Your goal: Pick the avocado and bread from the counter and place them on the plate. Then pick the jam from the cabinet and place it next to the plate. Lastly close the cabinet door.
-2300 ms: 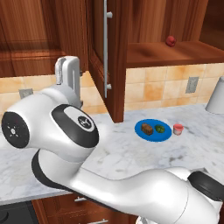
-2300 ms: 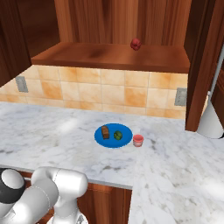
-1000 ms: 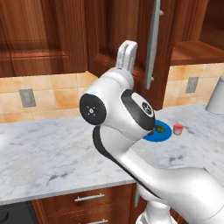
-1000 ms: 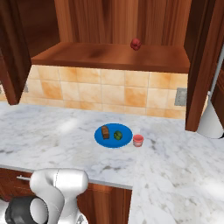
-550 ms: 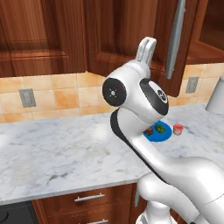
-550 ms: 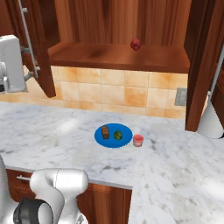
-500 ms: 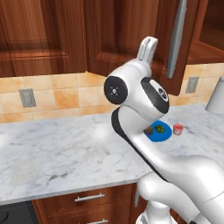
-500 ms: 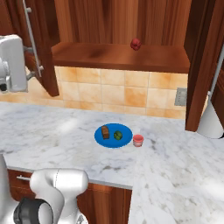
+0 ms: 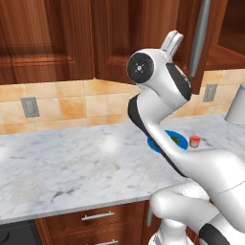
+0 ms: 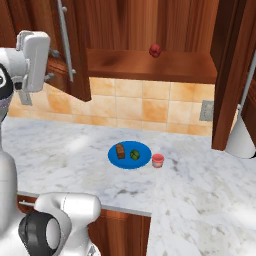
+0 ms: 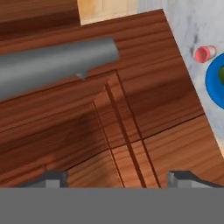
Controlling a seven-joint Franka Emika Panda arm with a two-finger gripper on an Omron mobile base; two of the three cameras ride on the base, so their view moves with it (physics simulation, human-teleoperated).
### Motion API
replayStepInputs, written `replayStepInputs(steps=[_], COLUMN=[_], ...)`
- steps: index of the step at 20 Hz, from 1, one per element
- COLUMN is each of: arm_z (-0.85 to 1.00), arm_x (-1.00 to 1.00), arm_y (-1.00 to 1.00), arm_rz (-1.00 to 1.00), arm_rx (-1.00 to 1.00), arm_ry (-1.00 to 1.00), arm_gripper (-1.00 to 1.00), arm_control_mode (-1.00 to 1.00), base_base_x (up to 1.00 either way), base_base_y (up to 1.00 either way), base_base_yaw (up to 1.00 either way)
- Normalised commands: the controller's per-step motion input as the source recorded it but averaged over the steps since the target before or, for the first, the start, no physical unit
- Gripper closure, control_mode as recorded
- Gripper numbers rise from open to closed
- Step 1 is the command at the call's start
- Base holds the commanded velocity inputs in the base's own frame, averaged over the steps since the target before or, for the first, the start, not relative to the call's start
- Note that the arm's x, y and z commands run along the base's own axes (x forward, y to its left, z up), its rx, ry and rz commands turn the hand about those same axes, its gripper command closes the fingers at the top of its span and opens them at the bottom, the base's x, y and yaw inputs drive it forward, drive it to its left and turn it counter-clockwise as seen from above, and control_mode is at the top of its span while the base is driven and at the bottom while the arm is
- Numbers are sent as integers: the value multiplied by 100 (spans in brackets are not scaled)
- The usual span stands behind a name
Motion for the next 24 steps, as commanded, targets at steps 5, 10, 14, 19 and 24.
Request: replayStepInputs(steps=[5,10,14,19,24], arm_z=[10,0,0,0,0], arm_x=[54,46,50,61,66], arm_y=[-51,-49,-44,-42,-38], arm_rz=[0,0,0,0,0], arm_rx=[26,20,17,12,10], arm_ry=[7,2,1,0,0], arm_gripper=[-100,-100,-100,-100,-100], arm_control_mode=[-100,-100,-100,-100,-100], base_base_x=[0,0,0,0,0], base_base_y=[0,0,0,0,0], base_base_yaw=[0,0,0,0,0])
